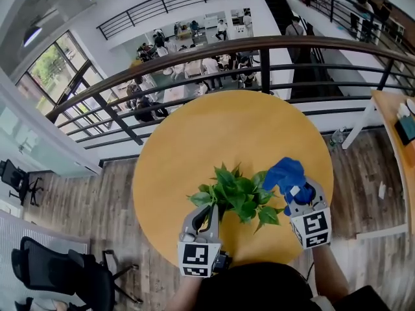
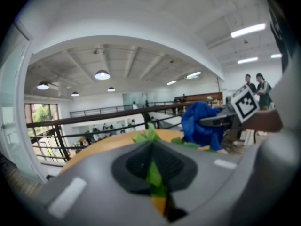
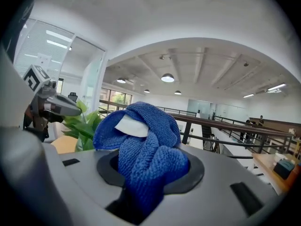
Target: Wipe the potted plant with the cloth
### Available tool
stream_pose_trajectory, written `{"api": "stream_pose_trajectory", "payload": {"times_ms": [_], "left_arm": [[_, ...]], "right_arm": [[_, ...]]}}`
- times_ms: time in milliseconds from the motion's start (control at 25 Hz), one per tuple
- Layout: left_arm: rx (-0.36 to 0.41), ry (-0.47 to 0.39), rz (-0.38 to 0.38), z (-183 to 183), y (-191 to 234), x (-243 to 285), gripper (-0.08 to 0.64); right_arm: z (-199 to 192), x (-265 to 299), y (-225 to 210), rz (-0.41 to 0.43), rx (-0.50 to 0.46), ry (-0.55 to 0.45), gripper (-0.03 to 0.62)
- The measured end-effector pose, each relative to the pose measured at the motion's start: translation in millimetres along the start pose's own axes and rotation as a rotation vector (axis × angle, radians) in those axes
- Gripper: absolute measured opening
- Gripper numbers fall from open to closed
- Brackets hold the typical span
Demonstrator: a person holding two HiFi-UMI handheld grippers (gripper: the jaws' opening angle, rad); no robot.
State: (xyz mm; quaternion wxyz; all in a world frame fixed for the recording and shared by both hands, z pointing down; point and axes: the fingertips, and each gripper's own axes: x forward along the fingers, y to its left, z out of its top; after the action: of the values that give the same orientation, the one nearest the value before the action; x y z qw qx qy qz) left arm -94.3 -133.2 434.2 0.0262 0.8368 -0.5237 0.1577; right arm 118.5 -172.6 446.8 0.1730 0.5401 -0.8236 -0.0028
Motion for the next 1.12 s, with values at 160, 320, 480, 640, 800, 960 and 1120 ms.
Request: {"api": "stream_pose_trajectory", "payload": {"times_ms": [160,320,480,640,800,960,1120], "left_arm": [[-0.011,0.014,0.007,0,2,0,0.002],[-0.022,0.020,0.009,-2,2,1,0.002],[-0.036,0.023,0.015,-7,6,1,0.002],[-0.044,0.015,0.015,-5,8,0,0.002],[-0.043,0.006,0.016,-5,7,-1,0.002],[-0.047,0.009,0.015,-7,5,-1,0.002],[-0.052,0.020,0.015,-8,5,-1,0.002]], "right_arm": [[-30,21,13,0.042,-0.127,0.128,0.161],[-79,10,5,0.045,-0.170,0.255,0.161],[-127,2,-15,0.024,-0.226,0.395,0.161],[-123,1,-36,-0.029,-0.236,0.407,0.161],[-45,9,-39,-0.050,-0.125,0.195,0.161],[7,23,-12,0.048,-0.062,0.036,0.161],[-35,49,8,0.122,-0.080,0.148,0.161]]}}
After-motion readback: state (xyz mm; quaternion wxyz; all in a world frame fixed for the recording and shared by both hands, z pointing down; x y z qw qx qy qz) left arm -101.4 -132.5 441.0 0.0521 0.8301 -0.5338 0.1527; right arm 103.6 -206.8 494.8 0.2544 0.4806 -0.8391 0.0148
